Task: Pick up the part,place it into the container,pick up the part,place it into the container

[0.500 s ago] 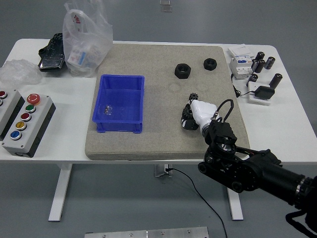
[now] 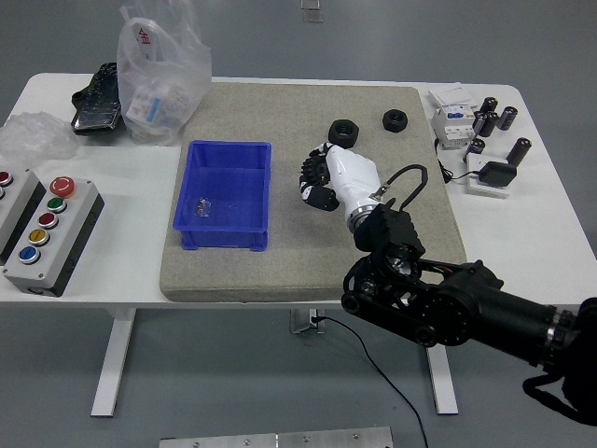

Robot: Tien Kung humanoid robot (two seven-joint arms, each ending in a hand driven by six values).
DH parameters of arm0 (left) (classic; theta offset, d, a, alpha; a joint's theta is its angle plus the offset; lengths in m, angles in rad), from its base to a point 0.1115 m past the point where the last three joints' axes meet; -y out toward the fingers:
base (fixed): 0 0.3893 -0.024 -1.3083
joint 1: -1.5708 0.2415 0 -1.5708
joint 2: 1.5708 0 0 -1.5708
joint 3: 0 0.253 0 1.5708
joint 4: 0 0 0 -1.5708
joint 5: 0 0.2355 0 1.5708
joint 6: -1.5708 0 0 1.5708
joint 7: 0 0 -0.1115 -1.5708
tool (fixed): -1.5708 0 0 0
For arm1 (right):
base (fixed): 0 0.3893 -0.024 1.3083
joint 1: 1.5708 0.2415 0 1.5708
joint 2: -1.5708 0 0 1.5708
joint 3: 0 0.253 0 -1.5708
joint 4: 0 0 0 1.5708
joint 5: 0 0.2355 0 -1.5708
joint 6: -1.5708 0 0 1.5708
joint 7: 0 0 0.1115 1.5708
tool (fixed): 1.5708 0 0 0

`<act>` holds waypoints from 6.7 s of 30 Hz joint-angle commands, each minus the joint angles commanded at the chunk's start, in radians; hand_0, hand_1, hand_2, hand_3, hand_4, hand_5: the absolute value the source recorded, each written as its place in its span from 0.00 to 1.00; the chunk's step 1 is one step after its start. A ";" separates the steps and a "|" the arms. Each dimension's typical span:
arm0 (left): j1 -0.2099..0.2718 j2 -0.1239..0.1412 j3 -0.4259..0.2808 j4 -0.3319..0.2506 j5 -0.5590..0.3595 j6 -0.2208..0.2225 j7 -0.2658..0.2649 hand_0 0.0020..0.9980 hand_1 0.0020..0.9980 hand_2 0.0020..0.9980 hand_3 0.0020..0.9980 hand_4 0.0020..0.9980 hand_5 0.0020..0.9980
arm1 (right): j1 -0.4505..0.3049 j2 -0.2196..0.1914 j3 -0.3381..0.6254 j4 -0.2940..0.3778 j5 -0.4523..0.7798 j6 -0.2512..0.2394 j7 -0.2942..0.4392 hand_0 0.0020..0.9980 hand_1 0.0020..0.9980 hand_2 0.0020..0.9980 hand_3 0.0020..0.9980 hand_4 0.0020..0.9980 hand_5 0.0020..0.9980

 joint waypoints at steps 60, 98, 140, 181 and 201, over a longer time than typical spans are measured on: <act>-0.009 0.006 0.003 0.000 0.010 -0.007 0.007 0.69 0.58 0.54 0.62 0.57 0.16 | 0.038 0.030 -0.020 0.049 0.205 0.159 0.213 0.75 0.78 0.83 0.88 0.75 0.33; -0.012 0.003 -0.001 0.000 0.018 -0.004 0.007 0.69 0.57 0.54 0.62 0.57 0.16 | 0.057 0.071 0.030 -0.492 0.173 0.199 0.096 0.58 0.69 0.70 0.73 0.74 0.34; -0.013 -0.002 0.001 0.000 0.021 -0.004 0.005 0.69 0.57 0.55 0.62 0.56 0.16 | 0.034 0.067 -0.008 -0.386 0.088 0.054 0.106 0.45 0.64 0.62 0.69 0.53 0.23; -0.017 -0.003 0.007 0.000 0.027 -0.005 0.007 0.69 0.57 0.54 0.61 0.55 0.15 | 0.029 0.071 -0.030 -0.407 0.143 0.154 0.089 0.54 0.73 0.72 0.73 0.94 0.66; -0.012 -0.005 0.007 0.000 0.023 -0.002 0.004 0.69 0.57 0.54 0.61 0.55 0.15 | -0.007 0.018 -0.019 -0.253 0.064 0.059 0.088 0.42 0.63 0.63 0.67 0.80 0.46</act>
